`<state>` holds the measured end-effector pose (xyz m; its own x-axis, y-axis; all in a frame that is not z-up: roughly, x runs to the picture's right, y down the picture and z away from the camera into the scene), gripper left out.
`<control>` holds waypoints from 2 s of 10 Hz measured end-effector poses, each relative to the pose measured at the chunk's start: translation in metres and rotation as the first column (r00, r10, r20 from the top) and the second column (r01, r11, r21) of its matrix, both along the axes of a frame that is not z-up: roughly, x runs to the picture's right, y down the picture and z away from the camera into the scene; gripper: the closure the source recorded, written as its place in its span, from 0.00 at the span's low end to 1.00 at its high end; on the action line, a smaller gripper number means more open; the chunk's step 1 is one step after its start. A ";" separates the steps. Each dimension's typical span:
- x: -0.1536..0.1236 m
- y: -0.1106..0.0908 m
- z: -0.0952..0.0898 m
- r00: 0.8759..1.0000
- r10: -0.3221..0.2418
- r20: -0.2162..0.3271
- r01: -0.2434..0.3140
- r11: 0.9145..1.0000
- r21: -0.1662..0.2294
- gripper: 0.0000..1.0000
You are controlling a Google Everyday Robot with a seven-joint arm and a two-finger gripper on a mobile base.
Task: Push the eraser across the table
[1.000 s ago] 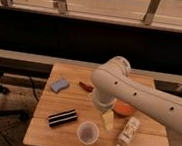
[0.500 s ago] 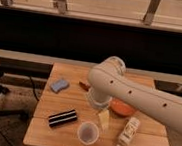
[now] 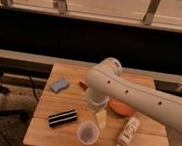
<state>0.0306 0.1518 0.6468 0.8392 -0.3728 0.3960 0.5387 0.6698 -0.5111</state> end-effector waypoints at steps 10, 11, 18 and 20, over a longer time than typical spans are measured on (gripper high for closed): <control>-0.022 0.012 0.025 0.998 -0.025 0.056 0.026 1.000 -0.014 0.03; -0.022 0.012 0.027 0.998 -0.026 0.059 0.027 1.000 -0.015 0.07; -0.032 0.018 0.043 0.994 -0.048 0.096 0.050 0.999 -0.019 0.40; -0.034 0.020 0.046 0.993 -0.054 0.104 0.057 0.998 -0.023 0.62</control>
